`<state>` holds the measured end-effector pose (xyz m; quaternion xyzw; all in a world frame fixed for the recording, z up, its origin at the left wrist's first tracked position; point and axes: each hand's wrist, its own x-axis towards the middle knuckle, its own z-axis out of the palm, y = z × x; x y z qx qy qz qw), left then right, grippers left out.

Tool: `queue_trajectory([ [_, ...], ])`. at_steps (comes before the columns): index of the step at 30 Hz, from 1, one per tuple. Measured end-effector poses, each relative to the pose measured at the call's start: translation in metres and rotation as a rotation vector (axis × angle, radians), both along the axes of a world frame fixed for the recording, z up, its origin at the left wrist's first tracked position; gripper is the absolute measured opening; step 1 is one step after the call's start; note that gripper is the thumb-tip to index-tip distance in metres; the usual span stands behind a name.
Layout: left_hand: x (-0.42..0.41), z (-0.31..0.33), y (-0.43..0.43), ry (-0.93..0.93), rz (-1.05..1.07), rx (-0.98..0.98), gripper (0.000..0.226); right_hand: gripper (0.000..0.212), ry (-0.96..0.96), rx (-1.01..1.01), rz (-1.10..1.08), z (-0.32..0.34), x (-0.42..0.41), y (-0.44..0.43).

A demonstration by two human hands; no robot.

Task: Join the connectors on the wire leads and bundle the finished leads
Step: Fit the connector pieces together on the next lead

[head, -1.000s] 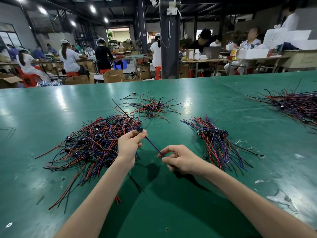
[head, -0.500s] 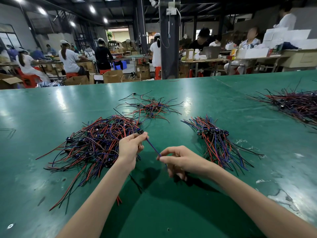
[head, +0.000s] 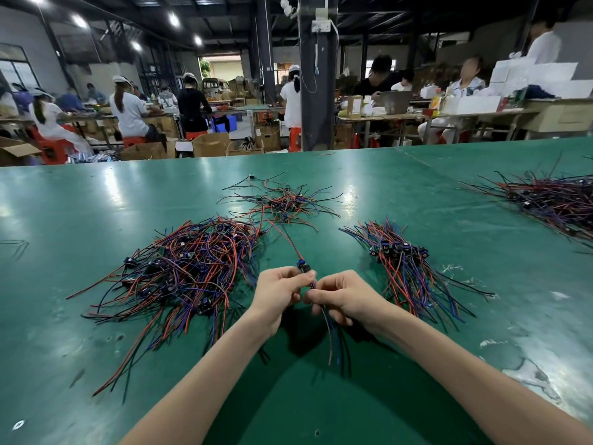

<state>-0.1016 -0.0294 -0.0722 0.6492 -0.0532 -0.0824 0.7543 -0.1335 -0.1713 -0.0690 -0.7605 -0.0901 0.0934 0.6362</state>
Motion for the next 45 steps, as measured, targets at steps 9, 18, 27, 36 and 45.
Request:
queue_trajectory([
  [9,0.006,0.000,0.005,-0.045,0.091,-0.007,0.025,0.018,0.031,-0.005,0.044,0.002,0.000,-0.001],
  [18,0.006,0.000,0.006,-0.104,0.140,0.048,0.024,0.023,0.096,-0.060,0.166,0.006,-0.001,-0.005],
  [27,0.000,-0.004,0.000,-0.048,0.076,0.030,0.020,0.017,0.067,0.008,-0.031,0.002,0.004,-0.002],
  [36,-0.002,-0.005,-0.003,-0.065,0.059,-0.008,0.003,0.013,-0.076,0.009,-0.180,0.008,0.010,-0.007],
  [45,-0.001,-0.010,-0.002,-0.079,0.039,0.018,0.007,0.014,-0.067,0.060,-0.576,0.032,0.028,-0.071],
])
